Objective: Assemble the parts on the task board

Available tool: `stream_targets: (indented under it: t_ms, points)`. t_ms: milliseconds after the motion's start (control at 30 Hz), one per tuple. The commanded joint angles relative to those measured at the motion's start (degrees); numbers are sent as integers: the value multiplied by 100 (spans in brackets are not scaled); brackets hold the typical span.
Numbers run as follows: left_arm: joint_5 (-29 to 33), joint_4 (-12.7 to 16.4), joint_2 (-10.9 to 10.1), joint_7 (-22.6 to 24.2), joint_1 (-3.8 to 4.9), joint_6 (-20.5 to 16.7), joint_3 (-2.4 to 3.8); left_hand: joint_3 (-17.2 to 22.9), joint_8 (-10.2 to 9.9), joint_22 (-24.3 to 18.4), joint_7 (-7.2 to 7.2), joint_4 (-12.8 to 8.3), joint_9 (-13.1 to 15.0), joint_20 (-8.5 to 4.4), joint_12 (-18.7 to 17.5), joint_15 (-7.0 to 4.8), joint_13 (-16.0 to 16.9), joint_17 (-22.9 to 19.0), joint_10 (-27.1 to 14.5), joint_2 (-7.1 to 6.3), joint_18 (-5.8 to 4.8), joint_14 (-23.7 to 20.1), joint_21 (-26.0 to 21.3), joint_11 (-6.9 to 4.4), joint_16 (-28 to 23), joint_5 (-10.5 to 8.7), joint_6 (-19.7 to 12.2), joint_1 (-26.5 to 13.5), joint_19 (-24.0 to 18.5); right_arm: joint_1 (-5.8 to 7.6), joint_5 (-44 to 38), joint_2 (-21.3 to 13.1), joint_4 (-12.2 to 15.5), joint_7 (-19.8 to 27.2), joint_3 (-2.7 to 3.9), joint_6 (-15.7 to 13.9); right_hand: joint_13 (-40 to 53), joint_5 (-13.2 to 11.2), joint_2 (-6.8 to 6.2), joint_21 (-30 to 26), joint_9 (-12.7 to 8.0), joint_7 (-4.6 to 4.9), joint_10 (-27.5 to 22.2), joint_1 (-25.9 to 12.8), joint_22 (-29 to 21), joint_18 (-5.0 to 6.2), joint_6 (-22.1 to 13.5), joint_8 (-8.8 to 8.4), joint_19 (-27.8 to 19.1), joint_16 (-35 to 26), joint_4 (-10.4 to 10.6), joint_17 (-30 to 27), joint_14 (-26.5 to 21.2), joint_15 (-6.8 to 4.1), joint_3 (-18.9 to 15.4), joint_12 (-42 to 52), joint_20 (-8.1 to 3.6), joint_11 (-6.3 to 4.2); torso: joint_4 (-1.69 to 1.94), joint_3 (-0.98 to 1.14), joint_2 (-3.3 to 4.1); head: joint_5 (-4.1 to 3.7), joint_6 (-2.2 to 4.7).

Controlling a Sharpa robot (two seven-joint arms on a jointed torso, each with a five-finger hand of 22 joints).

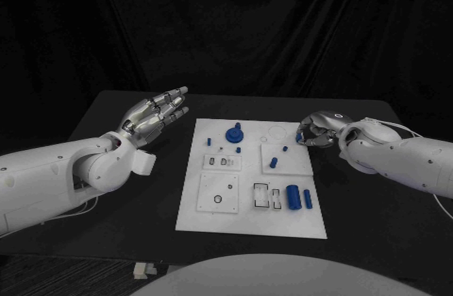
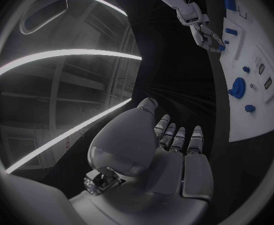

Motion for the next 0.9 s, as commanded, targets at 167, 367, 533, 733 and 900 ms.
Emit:
stream_targets:
  t_ms: [167, 367, 533, 733, 900]
  points:
    - [0, 11, 6, 53, -6, 76, 5, 34, 16, 9, -1, 0, -1, 33, 32, 37, 4, 7, -16, 0, 58, -11, 12, 40, 37, 29, -33, 38, 7, -18, -8, 13, -10, -5, 2, -10, 1510, 33, 28, -40, 49, -10, 598, 24, 1183, -24, 81, 104, 140, 38, -17, 1509, 601, 3, 3, 20, -4, 2, 1, -1, -1, -12, -1]
    - [0, 6, 6, 40, -6, 84, 5, 34, 16, 9, -1, 0, -1, 33, 32, 37, 4, 7, -16, 0, 58, -11, 12, 40, 37, 29, -33, 38, 7, -18, -8, 21, -12, 16, 2, -47, 1510, 43, 49, -35, 92, -21, 598, -4, 1185, -26, 117, 178, 143, 38, -7, 1509, 601, -3, 2, 20, -9, -6, 1, 0, -2, -8, -1]
    - [0, 6, -2, 36, -6, 86, 5, 34, 16, 9, -1, 0, -1, 33, 32, 37, 4, 7, -16, 0, 58, -11, 12, 40, 37, 29, -33, 38, 7, -18, -8, 20, 1, 43, 3, -175, 1510, 114, 82, -31, 184, -45, 598, -16, 1187, -27, 197, 328, 148, 38, -19, 1509, 601, -19, 15, 20, -22, -26, -3, -1, -2, 6, -1]
    - [0, 0, -2, 30, -6, 89, 5, 34, 16, 9, -1, 0, -1, 33, 32, 37, 4, 7, -16, 0, 58, -11, 12, 40, 37, 29, -33, 38, 7, -16, -8, 15, 43, 39, 3, -348, 1510, 198, 107, -30, 243, -59, 598, -22, 1188, -27, 230, 414, 150, 38, -29, 1509, 601, -30, 29, 20, -32, -39, -2, -1, -2, 8, -1]
    - [0, -6, -1, 23, -7, 91, 5, 45, 16, 9, 1, -4, -2, 38, 31, 42, 4, 7, -17, 5, 58, -11, 12, 49, 38, 29, -41, 39, 7, 1, -8, 1, 149, 33, 4, -554, 1510, 328, 130, -35, 300, -72, 598, -2, 1187, -26, 244, 492, 150, 38, -58, 1509, 601, -42, 63, 20, -44, -52, -1, 0, -2, 7, -1]
